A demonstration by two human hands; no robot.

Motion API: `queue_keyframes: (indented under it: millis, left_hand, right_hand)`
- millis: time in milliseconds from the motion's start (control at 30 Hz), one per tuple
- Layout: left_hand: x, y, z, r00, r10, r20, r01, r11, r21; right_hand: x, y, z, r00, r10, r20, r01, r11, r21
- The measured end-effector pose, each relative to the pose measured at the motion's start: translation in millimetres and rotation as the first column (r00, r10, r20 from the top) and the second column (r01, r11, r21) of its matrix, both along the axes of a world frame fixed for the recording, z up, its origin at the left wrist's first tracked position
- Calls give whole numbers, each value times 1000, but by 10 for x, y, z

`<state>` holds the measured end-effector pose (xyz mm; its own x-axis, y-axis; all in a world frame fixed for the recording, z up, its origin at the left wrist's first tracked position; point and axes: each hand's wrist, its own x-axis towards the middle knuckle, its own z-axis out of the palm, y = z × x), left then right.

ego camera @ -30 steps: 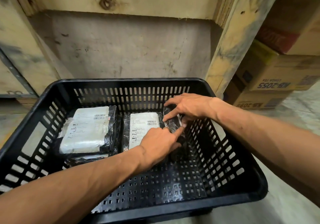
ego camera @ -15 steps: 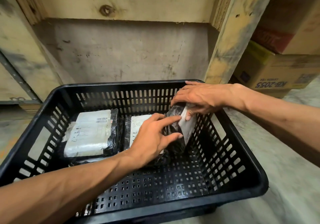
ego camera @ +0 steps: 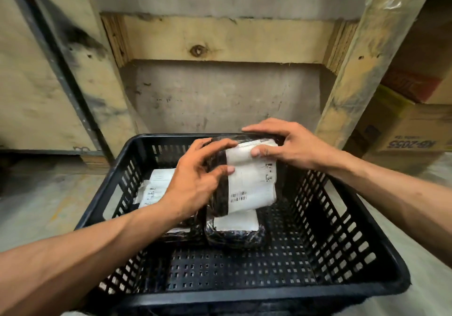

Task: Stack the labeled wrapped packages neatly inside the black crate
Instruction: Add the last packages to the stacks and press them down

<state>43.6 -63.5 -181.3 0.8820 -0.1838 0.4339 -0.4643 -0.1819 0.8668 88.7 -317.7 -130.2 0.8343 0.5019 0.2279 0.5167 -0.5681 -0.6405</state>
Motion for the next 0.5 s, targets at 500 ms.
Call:
queue_keyframes:
  millis: [500]
  left_hand:
    - [-43, 309, 86, 984, 77, -159, -97, 987, -125]
  right_hand:
    - [-397, 467, -625, 983, -106, -153, 165, 875, 456]
